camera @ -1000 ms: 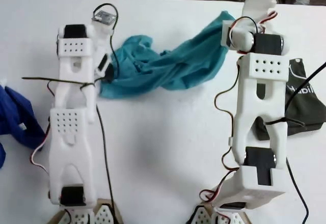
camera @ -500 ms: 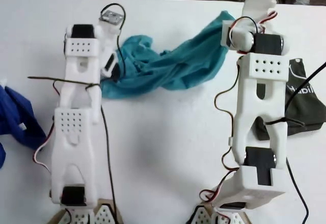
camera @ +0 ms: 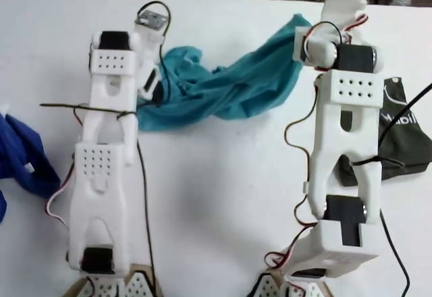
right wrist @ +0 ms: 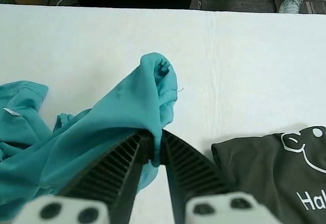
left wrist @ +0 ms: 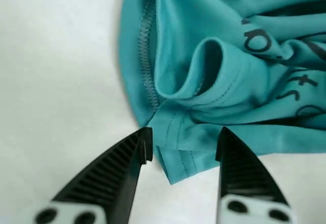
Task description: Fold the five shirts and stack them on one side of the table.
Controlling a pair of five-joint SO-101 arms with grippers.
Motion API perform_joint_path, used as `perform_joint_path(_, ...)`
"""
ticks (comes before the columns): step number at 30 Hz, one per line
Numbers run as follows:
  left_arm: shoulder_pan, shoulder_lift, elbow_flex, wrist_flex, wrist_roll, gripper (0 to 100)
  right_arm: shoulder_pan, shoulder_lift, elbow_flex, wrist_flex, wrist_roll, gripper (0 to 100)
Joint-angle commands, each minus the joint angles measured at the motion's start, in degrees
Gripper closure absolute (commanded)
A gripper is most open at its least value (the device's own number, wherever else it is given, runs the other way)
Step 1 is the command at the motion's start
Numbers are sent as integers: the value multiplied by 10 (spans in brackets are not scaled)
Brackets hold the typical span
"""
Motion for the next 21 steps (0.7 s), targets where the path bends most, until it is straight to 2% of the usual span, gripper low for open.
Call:
perform_joint_path(1,-4,-4,-22,0,0,773,7,-36,-4,-13,4,978)
perform_joint_path(16,-4,30,-26,-1,0,783,7,-36,-4,-13,4,978)
perform_joint_path(21,-4,33,-26,-2,3,971,7,-36,-4,-13,4,978)
